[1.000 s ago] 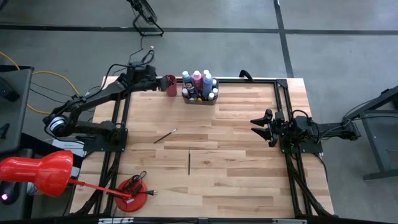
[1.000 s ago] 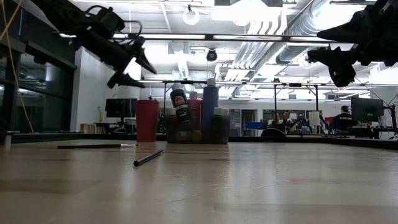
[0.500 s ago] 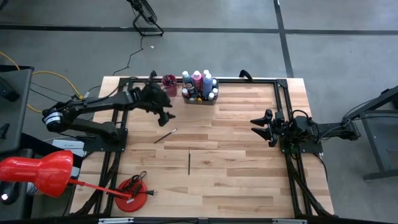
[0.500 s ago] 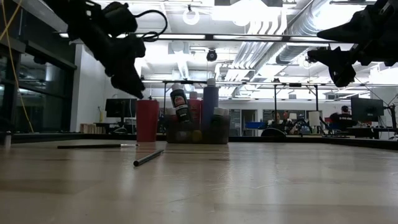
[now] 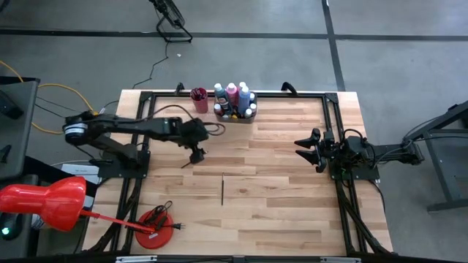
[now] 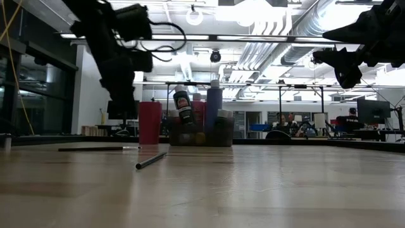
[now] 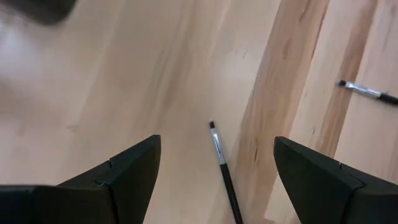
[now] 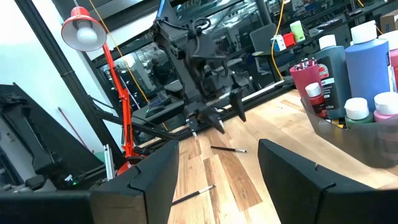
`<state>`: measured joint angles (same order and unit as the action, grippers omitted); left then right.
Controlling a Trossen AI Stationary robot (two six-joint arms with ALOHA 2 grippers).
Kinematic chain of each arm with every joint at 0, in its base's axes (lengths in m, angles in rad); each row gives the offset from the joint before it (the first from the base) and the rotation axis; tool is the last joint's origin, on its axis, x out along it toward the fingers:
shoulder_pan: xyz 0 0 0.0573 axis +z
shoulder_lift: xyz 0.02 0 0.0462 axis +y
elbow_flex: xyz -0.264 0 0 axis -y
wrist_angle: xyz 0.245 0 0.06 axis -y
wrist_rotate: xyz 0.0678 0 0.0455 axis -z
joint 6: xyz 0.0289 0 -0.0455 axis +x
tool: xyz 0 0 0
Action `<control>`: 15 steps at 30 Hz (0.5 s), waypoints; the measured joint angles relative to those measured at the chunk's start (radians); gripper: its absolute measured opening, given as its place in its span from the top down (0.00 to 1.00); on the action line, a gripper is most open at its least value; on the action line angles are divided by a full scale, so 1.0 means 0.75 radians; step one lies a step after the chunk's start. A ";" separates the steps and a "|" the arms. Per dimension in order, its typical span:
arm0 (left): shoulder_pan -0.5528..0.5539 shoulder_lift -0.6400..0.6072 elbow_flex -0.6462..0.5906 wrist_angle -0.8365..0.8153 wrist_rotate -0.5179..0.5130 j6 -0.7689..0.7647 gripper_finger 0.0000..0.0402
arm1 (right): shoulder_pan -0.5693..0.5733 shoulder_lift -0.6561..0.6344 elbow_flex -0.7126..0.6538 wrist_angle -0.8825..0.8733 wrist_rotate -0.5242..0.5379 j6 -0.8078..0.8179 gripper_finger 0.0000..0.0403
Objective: Pick & Place Paint Supplies
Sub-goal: Put the black paint brush into the pink cup
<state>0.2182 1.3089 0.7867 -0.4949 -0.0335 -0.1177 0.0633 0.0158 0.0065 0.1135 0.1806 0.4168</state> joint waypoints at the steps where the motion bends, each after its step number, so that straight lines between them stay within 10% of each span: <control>1: -0.006 0.038 0.030 -0.029 0.000 -0.013 0.24 | 0.000 0.000 0.000 0.000 0.000 0.000 0.47; 15: -0.003 0.546 0.533 -0.476 0.033 -0.034 0.24 | 0.000 0.000 0.000 0.000 0.000 0.000 0.47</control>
<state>0.2157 1.7185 1.1863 -0.8520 -0.0086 -0.1429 0.0631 0.0158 0.0066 0.1138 0.1806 0.4168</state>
